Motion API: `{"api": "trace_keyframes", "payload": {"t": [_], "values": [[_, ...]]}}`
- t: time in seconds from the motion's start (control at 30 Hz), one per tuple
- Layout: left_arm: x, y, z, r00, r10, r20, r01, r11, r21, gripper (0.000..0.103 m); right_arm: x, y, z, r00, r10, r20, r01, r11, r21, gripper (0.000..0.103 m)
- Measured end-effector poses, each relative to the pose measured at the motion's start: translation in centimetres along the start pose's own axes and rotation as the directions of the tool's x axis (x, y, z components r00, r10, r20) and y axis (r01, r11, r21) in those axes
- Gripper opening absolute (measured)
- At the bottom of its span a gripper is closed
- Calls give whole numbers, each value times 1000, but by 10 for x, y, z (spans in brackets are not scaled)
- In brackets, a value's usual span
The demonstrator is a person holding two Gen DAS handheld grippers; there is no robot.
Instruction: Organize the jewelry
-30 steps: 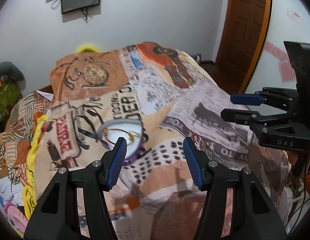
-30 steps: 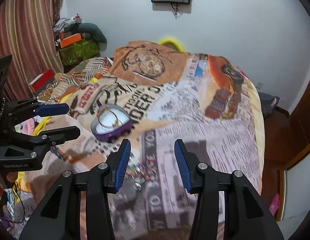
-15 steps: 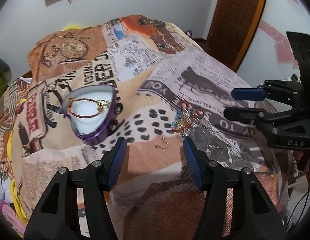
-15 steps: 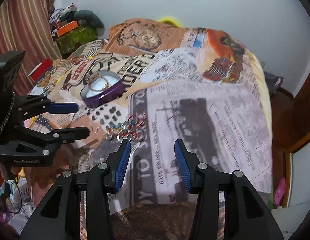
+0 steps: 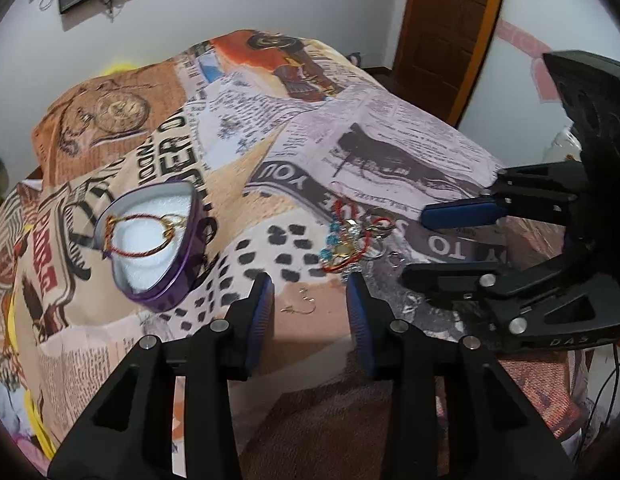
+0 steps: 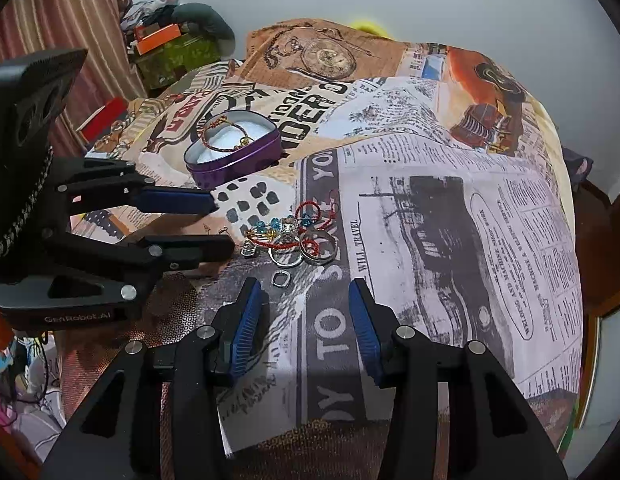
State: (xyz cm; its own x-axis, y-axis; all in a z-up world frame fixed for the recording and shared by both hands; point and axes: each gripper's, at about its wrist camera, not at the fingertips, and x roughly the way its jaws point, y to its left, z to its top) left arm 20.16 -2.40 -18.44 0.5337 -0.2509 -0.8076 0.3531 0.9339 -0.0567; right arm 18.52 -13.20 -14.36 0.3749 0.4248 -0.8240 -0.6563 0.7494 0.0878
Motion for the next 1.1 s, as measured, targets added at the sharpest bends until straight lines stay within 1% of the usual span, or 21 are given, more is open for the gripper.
{"api": "trace_keyframes", "payload": {"t": [0.1,0.13,0.17,0.2,0.27,0.33,0.4,0.43,0.53,0.63,0.73,0.77,0.93,1.1], "values": [[2,-5,2,1000,-17,1,17,1000,18,35,3,2,0,1000,6,-1,-6,1000,-24,42],[2,-5,3,1000,-24,0,24,1000,21,30,4,3,1,1000,5,4,-4,1000,-31,42],[3,-6,4,1000,-29,-2,29,999,21,28,4,4,0,1000,3,10,-2,999,-41,40],[4,-6,5,1000,-31,-4,31,999,23,28,5,5,0,1000,2,13,-2,999,-48,36],[6,-6,5,999,-32,-4,32,999,28,25,7,6,1,1000,11,16,-10,998,-57,30],[7,-6,5,999,-40,-7,40,999,28,25,9,6,3,1000,21,17,-20,998,-62,24],[8,-6,5,999,-52,-11,53,998,29,25,11,8,4,999,27,17,-26,997,-68,12],[8,-7,5,999,-53,-11,53,998,31,25,12,8,4,999,36,15,-35,997,-73,10],[10,-9,7,999,-49,-14,50,998,41,22,12,10,3,999,42,20,-41,996,-74,10],[12,-12,8,998,-61,-19,62,997,43,20,9,4,1,998,63,20,-63,997,-40,9],[13,-15,9,998,-66,-23,66,997,38,13,4,0,-1,998,51,26,-51,999,-19,9],[14,-15,9,998,-63,-22,64,997,32,12,3,-1,-2,999,47,27,-47,999,-15,9],[12,-18,7,999,-39,-13,39,999,19,9,-5,-9,-6,999,27,38,-28,999,16,9],[1,-18,1,999,-32,0,32,999,-4,9,-16,-12,-5,998,17,60,-19,999,35,9]]}}
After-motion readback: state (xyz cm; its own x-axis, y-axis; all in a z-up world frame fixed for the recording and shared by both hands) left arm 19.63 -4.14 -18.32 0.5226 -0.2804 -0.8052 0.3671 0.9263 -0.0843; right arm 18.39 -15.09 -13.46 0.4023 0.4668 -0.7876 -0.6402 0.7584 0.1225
